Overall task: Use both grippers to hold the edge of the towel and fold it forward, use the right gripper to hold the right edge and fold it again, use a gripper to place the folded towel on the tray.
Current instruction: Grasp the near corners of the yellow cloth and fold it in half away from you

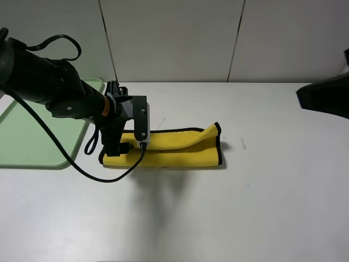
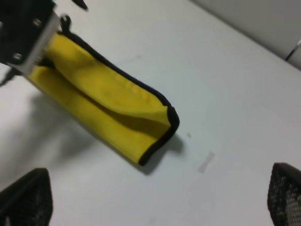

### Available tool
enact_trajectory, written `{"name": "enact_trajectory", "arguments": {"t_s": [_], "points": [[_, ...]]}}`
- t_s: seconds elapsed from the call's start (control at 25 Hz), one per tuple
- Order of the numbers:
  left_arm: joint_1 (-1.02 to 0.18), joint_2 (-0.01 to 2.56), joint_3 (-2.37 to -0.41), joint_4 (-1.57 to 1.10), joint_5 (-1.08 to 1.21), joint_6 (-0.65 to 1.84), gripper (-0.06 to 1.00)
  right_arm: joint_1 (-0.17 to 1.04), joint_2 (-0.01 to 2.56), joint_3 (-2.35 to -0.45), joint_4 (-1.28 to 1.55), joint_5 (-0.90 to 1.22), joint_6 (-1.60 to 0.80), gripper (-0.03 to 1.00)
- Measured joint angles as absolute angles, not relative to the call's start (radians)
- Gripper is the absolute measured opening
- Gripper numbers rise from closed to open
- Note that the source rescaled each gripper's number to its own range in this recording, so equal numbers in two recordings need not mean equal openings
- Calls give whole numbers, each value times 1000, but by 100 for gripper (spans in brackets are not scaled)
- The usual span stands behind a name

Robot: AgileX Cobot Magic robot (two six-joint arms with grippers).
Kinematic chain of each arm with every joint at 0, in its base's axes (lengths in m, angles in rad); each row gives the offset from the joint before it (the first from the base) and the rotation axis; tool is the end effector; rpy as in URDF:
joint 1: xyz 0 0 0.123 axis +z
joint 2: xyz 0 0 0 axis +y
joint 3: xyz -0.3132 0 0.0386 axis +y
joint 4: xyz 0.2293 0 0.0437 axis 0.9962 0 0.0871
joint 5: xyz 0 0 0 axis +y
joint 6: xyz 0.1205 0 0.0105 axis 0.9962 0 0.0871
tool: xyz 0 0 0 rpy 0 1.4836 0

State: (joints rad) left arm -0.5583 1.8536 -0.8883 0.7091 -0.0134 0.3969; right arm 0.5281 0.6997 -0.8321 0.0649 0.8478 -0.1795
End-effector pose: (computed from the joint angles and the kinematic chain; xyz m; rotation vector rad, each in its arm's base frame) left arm 0.3125 -0.1964 0.1570 1.8160 1.6485 0.2329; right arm 0.0874 0.0578 0.3569 -0.7470 2.0804 0.2721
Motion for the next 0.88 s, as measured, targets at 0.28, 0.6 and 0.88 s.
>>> {"name": "enact_trajectory", "arguments": {"t_s": [0.28, 0.6, 0.88], "points": [[-558, 1854, -888, 709, -13, 397, 100, 528, 327, -637, 78, 906, -128, 100], [-558, 1854, -888, 704, -13, 393, 100, 528, 18, -523, 89, 938, -113, 100], [-558, 1854, -888, 702, -13, 393, 100, 528, -6, -499, 105, 1027, -99, 100]]}}
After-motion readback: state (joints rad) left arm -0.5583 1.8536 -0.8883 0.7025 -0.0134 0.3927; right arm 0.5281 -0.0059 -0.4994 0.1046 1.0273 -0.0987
